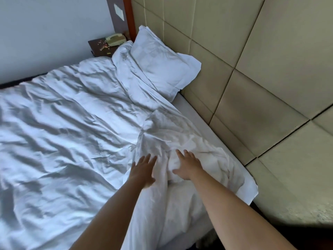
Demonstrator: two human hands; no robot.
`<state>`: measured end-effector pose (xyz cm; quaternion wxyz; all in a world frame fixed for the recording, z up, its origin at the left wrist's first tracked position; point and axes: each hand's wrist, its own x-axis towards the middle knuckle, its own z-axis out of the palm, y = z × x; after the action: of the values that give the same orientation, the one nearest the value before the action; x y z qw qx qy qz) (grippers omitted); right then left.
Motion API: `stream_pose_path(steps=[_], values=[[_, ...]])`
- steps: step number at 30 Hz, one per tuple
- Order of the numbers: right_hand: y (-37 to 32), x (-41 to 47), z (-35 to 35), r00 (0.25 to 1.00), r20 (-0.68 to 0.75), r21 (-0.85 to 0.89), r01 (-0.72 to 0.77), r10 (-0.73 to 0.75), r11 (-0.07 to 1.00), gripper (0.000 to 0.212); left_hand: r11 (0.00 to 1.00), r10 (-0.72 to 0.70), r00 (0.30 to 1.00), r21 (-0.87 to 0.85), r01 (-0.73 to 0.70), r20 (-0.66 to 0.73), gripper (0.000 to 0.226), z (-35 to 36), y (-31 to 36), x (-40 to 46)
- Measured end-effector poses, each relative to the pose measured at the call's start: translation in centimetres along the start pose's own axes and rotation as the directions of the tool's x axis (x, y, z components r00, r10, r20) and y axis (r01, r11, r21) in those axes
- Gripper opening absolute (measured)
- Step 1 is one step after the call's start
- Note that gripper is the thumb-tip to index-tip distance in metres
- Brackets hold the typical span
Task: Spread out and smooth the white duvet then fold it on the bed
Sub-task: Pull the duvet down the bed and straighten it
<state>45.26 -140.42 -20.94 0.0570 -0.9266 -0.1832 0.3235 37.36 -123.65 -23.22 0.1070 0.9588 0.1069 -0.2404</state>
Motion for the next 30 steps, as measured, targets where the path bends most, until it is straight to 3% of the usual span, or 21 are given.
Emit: stream_pose_path(steps=[8, 15, 20, 23, 30], values=[[-9.6, -11.9, 9.1, 0.998, 0.033, 0.025, 0.05, -0.051, 0.998, 0.086, 0.997, -0.042, 0.997, -0.067, 0.038, -0.068, 0.092, 5.8, -7.8, -15.8], [-13.7, -17.9, 15.8, 0.984, 0.109, -0.116, 0.151, -0.138, 0.982, 0.088, 0.983, -0.079, 0.993, -0.161, 0.092, 0.084, 0.095, 11.0, -11.0, -24.7], [-14.5, -18.3, 19.4, 0.994, 0.113, 0.169, -0.017, -0.002, 0.985, 0.093, 0.946, -0.109, 0.974, -0.28, 0.163, 0.2, 0.09, 14.9, -11.5, -26.7], [-14.9, -17.7, 23.0, 0.988, 0.138, 0.211, -0.097, 0.069, 0.973, 0.091, 0.925, -0.115, 0.958, -0.323, 0.2, 0.264, 0.086, 18.2, -12.4, -27.6], [-15.6, -15.9, 27.0, 0.981, 0.139, 0.245, -0.167, 0.136, 0.955, 0.05, 0.843, -0.206, 0.962, -0.468, 0.266, 0.177, 0.058, 23.0, -14.3, -27.7]])
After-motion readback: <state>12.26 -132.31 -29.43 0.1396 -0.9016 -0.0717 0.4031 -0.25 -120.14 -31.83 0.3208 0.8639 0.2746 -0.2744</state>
